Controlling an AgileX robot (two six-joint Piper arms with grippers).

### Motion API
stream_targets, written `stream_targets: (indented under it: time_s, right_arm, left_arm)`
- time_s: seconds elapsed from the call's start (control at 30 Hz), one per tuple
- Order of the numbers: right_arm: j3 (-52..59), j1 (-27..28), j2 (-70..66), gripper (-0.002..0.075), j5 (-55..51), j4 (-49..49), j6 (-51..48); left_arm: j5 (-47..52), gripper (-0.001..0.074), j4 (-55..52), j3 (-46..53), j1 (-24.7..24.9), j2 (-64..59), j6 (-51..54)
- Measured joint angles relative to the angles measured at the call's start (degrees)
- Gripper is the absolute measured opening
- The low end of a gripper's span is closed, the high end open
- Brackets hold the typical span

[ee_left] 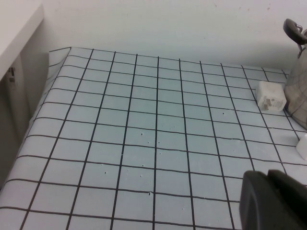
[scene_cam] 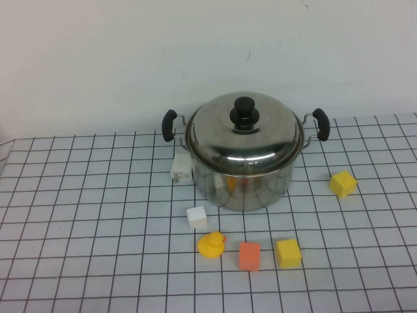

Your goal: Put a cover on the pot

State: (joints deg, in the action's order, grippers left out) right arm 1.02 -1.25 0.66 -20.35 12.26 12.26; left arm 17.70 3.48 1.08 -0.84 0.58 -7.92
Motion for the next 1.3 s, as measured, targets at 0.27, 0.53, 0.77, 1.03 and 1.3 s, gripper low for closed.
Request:
stream_targets:
  time_s: [0.27, 0.53, 0.77, 1.03, 1.3]
  right_arm:
    - [0.00, 0.00, 0.00, 0.0009, 0.00, 0.00, 0.00]
    - [0.00, 0.00, 0.00, 0.0009, 0.00, 0.00, 0.00]
    - [0.00, 0.00, 0.00, 0.0009, 0.00, 0.49, 0.00]
    - [0.00, 0.00, 0.00, 0.0009, -0.09, 2.40, 0.00]
    - [0.00, 0.00, 0.00, 0.0009, -0.09, 2.51, 0.00]
  left_arm:
    - [0.11, -0.0001, 0.00, 0.00, 0.00, 0.00, 0.00]
    - [0.11, -0.0001, 0.00, 0.00, 0.00, 0.00, 0.09]
    - [0.11, -0.0001, 0.00, 0.00, 0.00, 0.00, 0.09]
    - [0.20, -0.0001, 0.00, 0.00, 0.00, 0.00, 0.22]
    - [0.20, -0.0001, 0.00, 0.00, 0.00, 0.00, 0.22]
